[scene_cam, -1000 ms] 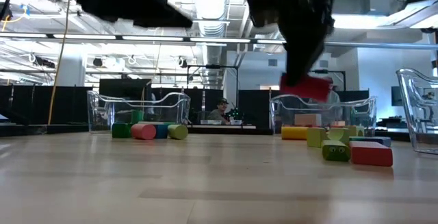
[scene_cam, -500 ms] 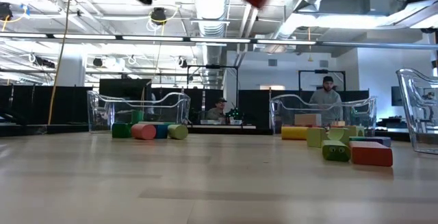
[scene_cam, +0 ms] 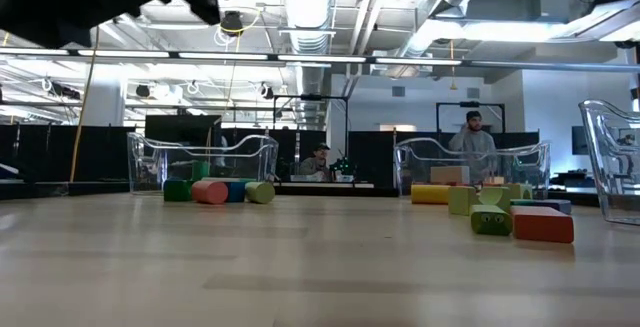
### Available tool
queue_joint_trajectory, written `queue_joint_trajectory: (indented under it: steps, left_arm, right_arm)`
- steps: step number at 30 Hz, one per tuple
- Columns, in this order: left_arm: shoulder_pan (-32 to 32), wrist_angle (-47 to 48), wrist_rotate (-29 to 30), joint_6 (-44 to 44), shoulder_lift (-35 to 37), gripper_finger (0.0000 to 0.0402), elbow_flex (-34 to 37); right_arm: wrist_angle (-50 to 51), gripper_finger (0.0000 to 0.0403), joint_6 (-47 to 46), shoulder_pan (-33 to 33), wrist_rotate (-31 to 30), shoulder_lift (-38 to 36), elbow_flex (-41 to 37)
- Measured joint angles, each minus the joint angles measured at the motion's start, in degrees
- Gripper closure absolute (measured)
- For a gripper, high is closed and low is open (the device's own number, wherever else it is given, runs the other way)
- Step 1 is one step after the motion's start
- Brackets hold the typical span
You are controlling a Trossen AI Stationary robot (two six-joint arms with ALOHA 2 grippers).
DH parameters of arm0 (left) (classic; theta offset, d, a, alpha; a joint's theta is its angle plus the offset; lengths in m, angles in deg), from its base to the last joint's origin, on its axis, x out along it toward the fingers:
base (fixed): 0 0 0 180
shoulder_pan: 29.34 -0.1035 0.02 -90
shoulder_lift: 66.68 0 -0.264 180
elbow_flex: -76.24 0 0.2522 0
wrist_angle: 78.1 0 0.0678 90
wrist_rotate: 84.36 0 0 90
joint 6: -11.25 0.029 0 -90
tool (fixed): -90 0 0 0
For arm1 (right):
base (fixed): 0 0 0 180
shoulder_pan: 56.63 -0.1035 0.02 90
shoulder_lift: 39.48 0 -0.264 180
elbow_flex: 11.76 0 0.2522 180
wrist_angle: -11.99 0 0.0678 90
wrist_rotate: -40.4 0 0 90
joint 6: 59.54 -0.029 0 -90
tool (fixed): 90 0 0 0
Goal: Sort blocks by size
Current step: Put the red cylindrical block into the top left transparent bin
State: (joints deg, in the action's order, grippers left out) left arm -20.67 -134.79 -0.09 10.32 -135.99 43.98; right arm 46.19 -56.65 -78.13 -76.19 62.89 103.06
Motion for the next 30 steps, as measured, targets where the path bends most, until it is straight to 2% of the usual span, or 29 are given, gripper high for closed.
queue_joint_trajectory:
  steps: [7, 17, 25, 30]
  left_arm:
    - [0.6, 0.0, -1.5, 0.7, -5.7, 0.0235, -6.1]
    - [1.9, 0.3, -3.2, 0.1, -10.3, 0.0151, -10.8]
    - [3.5, 0.6, -3.0, 3.3, -13.6, 0.0146, -14.1]
    - [4.2, 0.7, -0.6, 4.4, -14.3, 0.0146, -15.4]
  right_arm:
    - [0.2, 0.0258, 0.2, 0.9, 1.1, 0.1, -0.3]
    - [0.5, 0.0258, 0.6, -0.3, 1.1, 0.1, -0.3]
    - [0.3, 0.0258, 0.8, 0.5, 1.2, 0.1, -0.3]
    - [0.0, 0.0258, 0.7, 1.0, 1.0, 0.1, -0.3]
